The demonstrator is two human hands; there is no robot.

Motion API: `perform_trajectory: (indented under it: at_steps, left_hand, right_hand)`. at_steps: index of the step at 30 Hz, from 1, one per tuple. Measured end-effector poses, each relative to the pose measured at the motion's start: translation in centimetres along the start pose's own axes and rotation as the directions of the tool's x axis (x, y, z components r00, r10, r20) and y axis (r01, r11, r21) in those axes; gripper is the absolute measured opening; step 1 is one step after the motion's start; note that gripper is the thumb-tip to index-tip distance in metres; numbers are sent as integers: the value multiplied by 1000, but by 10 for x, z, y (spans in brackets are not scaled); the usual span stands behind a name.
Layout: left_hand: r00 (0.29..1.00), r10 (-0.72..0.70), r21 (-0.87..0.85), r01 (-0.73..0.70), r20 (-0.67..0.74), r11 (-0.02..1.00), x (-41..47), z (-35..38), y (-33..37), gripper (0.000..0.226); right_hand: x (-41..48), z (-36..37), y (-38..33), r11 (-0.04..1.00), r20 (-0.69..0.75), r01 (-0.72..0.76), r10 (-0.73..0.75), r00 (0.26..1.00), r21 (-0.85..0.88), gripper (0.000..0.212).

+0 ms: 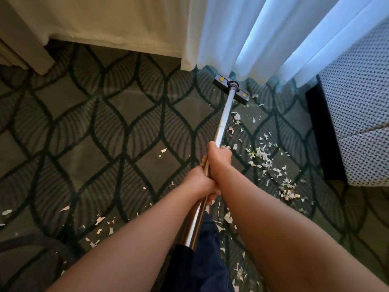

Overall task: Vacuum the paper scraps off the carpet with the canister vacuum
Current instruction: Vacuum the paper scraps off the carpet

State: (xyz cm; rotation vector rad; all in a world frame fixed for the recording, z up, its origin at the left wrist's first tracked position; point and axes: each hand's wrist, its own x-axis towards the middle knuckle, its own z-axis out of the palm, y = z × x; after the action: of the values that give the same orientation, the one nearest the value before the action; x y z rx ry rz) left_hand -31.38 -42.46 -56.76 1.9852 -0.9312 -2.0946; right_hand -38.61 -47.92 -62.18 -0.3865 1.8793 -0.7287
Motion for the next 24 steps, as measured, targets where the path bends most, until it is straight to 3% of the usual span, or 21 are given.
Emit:
perform_trajectory:
  at_steps: [4,10,19,24]
  left_hand:
    - [998,-28,-46,31,64,998,38,19,57,29]
    - [996,-41,-113,32,-75,993,102,43,117,15]
    - [991,-72,-145,55,-114,988,179,44,163,18]
    - [988,-99,-155,80,-117,985,205,40,177,16]
  right_hand:
    - [68,-17,-46,999,-14,-3,2,1000,-54,18]
    - [146,-22,-94,998,10,-33,33,999,-60,16]
    - [227,-6,-126,991,34,-45,49,998,-124,8]
    - [258,3,-135,988,108,-89,104,989,-128,14]
